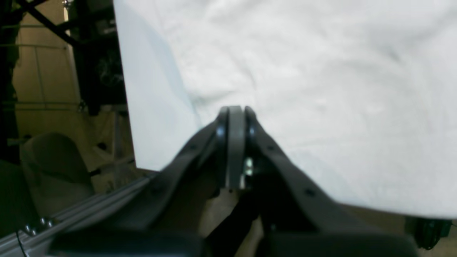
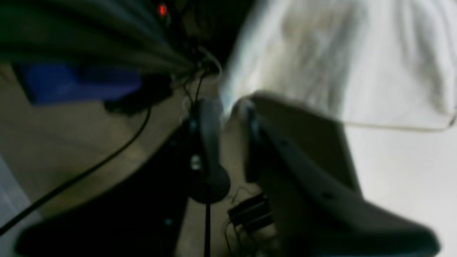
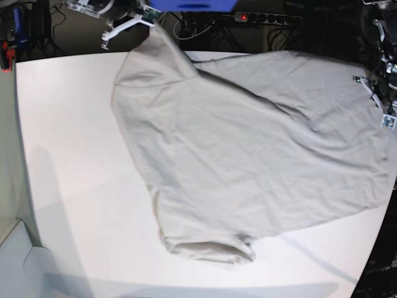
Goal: Layout the t-shirt on the table in an organized manner, then fold the t-shirt properly
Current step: 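Release the t-shirt and lower the right gripper onto its sleeve edge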
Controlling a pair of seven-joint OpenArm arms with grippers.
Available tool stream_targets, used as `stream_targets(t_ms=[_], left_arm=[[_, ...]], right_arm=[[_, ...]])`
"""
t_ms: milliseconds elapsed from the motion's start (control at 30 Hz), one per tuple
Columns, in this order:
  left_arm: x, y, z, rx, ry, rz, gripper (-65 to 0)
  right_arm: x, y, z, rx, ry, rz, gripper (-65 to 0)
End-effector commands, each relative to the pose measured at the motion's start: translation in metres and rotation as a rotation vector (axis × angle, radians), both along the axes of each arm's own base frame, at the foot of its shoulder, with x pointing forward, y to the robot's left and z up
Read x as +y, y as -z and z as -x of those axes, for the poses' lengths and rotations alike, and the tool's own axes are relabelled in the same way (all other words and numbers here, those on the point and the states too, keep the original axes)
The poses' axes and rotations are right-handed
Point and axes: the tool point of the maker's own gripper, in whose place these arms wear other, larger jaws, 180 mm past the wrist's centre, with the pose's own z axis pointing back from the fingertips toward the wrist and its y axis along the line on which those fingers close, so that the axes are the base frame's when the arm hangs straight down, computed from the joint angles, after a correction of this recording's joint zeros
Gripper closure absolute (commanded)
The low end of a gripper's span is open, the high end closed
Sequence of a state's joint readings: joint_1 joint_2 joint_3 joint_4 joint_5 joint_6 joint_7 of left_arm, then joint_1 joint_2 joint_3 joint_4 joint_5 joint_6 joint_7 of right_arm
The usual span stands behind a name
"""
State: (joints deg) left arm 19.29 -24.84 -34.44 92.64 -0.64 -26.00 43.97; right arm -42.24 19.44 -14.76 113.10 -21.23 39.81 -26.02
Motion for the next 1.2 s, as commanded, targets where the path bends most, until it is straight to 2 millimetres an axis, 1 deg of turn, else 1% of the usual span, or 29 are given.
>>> stream_targets(t_ms=[0,67,100,167,200,267,333,433,500,533,633,733,800,867,933,1000,1033,1100,1167], left_arm=[[0.007,-0.016,-0.012,-0.042,0.006,-0.03,-0.1],[0.007,-0.019,-0.016,-0.051,0.003,-0.031,-0.1],[0.007,-0.02,-0.017,-0.056,0.005,-0.032,-0.1],[0.003,-0.025,-0.021,-0.073,0.015,-0.035,-0.1],[-0.001,-0.025,-0.021,-0.078,0.015,-0.028,-0.1],[-0.008,-0.028,-0.026,-0.102,0.017,-0.016,-0.1],[-0.012,-0.025,-0.025,-0.103,0.013,-0.003,-0.1],[-0.022,-0.015,-0.024,-0.086,0.026,0.021,-0.1],[-0.03,-0.007,-0.023,-0.066,0.045,0.031,-0.1],[-0.033,-0.003,-0.018,-0.049,0.052,0.034,-0.1],[-0.042,0.008,-0.01,-0.013,0.076,0.046,-0.1],[-0.052,0.018,-0.002,0.026,0.103,0.055,-0.1],[-0.055,0.028,0.006,0.058,0.106,0.064,-0.1],[-0.055,0.034,0.011,0.076,0.099,0.074,-0.1],[-0.058,0.038,0.017,0.082,0.088,0.087,-0.1],[-0.063,0.036,0.016,0.07,0.092,0.093,-0.1],[-0.065,0.036,0.02,0.076,0.095,0.092,-0.1],[-0.067,0.031,0.022,0.07,0.107,0.085,-0.1],[-0.069,0.03,0.022,0.065,0.112,0.085,-0.1]], right_arm=[[0.006,-0.006,0.003,-0.002,-0.017,-0.027,-18.1],[0.002,-0.004,0.01,0.015,-0.045,-0.008,-22.7],[0.001,-0.003,0.015,0.025,-0.055,-0.002,-23.2],[-0.004,-0.003,0.014,0.024,-0.05,0.009,-22.7],[-0.011,-0.003,0.01,0.014,-0.042,0.024,-22.3],[-0.034,-0.004,-0.005,-0.017,0.002,0.07,-21.5],[-0.06,-0.006,-0.021,-0.052,0.055,0.122,-21.0],[-0.085,-0.016,-0.058,-0.142,0.113,0.168,-20.7],[-0.1,-0.027,-0.092,-0.225,0.153,0.195,-20.7],[-0.103,-0.034,-0.109,-0.269,0.175,0.197,-20.7],[-0.102,-0.059,-0.16,-0.4,0.262,0.157,-20.6],[-0.092,-0.085,-0.204,-0.513,0.307,0.103,-19.7],[-0.08,-0.096,-0.228,-0.561,0.348,0.047,-16.3],[-0.071,-0.107,-0.26,-0.602,0.396,-0.011,-12.4],[-0.07,-0.097,-0.288,-0.575,0.433,-0.033,-11.0],[-0.082,-0.075,-0.307,-0.497,0.471,0.004,-11.9],[-0.087,-0.066,-0.316,-0.461,0.488,0.021,-12.5],[-0.093,-0.054,-0.325,-0.408,0.508,0.041,-14.0],[-0.095,-0.051,-0.33,-0.391,0.515,0.047,-17.0]])
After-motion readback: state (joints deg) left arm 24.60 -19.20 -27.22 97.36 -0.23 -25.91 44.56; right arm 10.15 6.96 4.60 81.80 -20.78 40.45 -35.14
